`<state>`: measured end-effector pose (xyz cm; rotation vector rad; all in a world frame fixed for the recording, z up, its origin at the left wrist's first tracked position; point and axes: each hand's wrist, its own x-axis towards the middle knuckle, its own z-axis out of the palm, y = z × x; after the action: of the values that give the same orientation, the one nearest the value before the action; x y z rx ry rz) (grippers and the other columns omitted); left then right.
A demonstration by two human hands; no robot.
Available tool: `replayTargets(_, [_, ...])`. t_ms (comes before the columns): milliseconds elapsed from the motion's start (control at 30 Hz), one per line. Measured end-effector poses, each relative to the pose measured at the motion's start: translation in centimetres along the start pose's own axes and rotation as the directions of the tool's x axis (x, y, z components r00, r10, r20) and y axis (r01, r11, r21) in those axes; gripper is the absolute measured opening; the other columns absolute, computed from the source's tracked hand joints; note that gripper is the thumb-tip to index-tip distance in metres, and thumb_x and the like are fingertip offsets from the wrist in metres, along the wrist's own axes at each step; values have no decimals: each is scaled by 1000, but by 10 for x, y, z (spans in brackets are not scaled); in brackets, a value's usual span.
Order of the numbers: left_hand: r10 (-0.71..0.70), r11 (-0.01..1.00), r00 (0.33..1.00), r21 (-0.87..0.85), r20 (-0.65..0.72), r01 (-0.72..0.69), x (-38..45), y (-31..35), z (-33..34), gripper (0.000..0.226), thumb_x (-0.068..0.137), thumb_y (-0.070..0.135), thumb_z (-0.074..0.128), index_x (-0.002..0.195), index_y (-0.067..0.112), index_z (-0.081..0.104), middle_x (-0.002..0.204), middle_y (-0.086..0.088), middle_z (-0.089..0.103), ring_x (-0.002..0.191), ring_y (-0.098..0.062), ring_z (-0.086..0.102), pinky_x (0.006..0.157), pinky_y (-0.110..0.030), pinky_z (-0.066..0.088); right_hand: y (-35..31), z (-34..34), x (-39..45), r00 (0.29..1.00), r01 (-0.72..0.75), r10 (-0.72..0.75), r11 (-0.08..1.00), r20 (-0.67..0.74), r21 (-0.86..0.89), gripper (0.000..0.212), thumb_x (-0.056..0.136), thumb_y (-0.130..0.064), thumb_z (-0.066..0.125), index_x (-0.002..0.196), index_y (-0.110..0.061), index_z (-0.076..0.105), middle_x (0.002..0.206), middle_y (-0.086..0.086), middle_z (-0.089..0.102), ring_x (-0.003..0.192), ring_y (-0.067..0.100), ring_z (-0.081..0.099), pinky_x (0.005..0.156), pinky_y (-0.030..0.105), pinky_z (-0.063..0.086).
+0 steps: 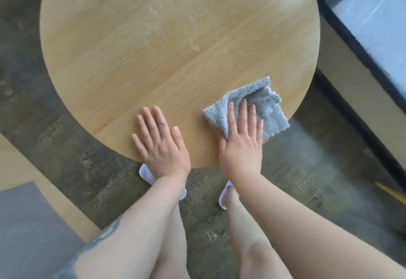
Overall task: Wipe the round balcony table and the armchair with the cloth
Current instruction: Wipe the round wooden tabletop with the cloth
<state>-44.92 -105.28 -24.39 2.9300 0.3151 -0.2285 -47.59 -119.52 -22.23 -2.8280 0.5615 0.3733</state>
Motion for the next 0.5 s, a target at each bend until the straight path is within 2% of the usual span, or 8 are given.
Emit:
replayTargets(67, [-161,985,987,-60,-10,160,-11,26,3,62,99,38,23,152,9,15,159,-8,17,146,-24,16,117,-49,14,2,7,-16,971,235,-234,971,42,-40,74,88,-37,41,153,-22,10,160,6,9,148,25,3,118,43,2])
replayTargets(133, [-139,988,990,-73,-28,137,-19,42,9,63,98,38,24,151,6,16,158,-10,19,145,-25,19,116,-48,15,46,-1,-22,846,532,-517,836,129,-137,74,87,-38,40,154,-24,12,160,3,9,148,22,6,118,43,8])
replayTargets(200, [-68,996,997,-68,-26,66,-29,52,15,64,98,39,23,151,6,16,158,-10,19,145,-24,18,115,-45,9,80,-13,-3,849,529,-513,829,128,-184,72,89,-38,40,153,-26,9,161,1,8,148,21,5,118,42,8])
replayTargets(267, [-84,995,996,-61,-32,82,-37,62,18,63,98,39,21,152,7,14,159,-8,16,146,-23,16,116,-44,8,72,-17,16,960,279,-275,955,50,-102,72,93,-36,43,153,-26,5,161,3,5,148,23,-1,118,42,2])
replayTargets(333, [-128,991,991,-43,-35,127,-41,68,20,63,96,35,20,152,9,12,160,-7,14,147,-23,13,116,-46,11,43,-12,9,975,218,-216,975,53,-42,75,93,-37,47,154,-23,6,161,6,5,148,25,0,118,44,3])
replayTargets(367, [-139,990,989,-23,-42,138,-42,68,21,64,94,34,21,152,9,12,160,-7,13,147,-23,13,116,-46,12,40,-6,-2,940,340,-337,939,56,-52,77,91,-36,50,154,-21,9,160,7,8,148,26,3,117,45,7])
replayTargets(433, [-130,992,990,-6,-55,130,-41,65,23,63,96,35,21,152,9,11,160,-7,14,147,-23,13,117,-47,14,67,-8,-7,775,631,-617,765,134,-130,75,89,-36,50,153,-21,14,160,3,11,148,23,8,117,44,12])
replayTargets(500, [-105,994,993,-15,-52,104,-42,65,23,62,98,38,20,152,9,12,160,-7,14,147,-24,14,116,-47,12,99,-20,18,720,694,-671,696,179,-182,72,91,-37,45,154,-25,11,161,0,8,148,20,5,118,42,9])
